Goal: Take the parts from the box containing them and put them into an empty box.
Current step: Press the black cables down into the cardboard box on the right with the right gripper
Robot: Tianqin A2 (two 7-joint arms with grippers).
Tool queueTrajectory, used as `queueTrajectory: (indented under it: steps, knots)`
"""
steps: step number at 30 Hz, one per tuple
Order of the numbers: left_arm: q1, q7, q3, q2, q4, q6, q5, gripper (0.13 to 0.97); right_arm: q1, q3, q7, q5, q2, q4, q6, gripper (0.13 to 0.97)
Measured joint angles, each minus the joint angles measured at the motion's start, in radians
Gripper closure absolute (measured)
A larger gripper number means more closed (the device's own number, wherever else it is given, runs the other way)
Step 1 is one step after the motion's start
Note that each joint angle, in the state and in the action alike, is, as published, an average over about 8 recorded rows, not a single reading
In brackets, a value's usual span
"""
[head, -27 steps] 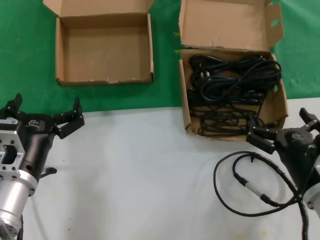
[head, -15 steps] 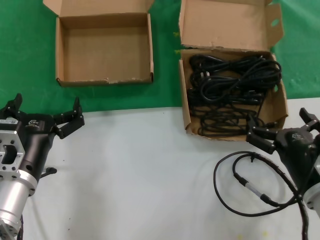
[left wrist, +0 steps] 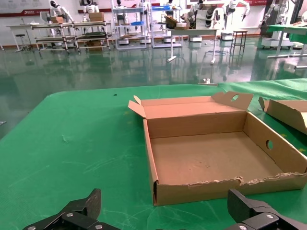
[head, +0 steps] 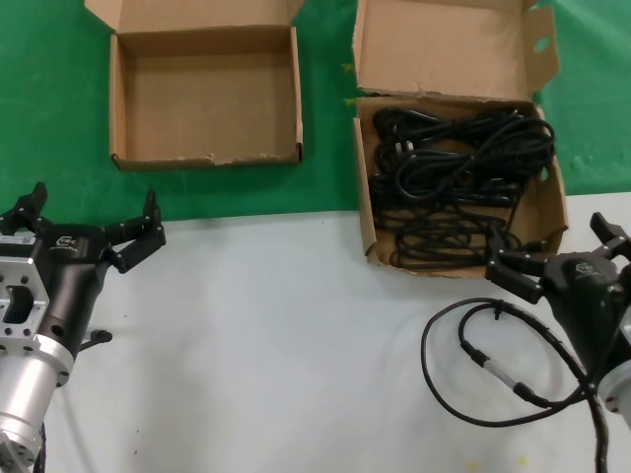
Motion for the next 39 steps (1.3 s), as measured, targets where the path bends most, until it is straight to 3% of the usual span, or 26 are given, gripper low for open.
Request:
queueTrajectory:
  steps: [7,17,26,33,39]
  knots:
    - [0.000,0.000,0.000,0.000,0.000,0.000,0.000,0.182,0.000,0.000,0.000,0.000,0.000,0.000,0.000,0.129]
    - [0.000,0.000,0.000,0.000,0.000,0.000,0.000,0.318,-0.007,-0.025,-0.002,0.000,0.030,0.014,0.008,0.129]
    - [0.000,0.000,0.000,0.000,0.000,0.000,0.000,0.502,0.011,-0.111,-0.057,-0.076,0.185,0.069,-0.029,0.129]
    - [0.000,0.000,0.000,0.000,0.000,0.000,0.000,0.688,0.089,-0.164,-0.229,-0.167,0.322,0.096,-0.181,0.129]
    - [0.000,0.000,0.000,0.000,0.000,0.000,0.000,0.784,0.201,-0.213,-0.330,-0.266,0.406,0.089,-0.309,0.129]
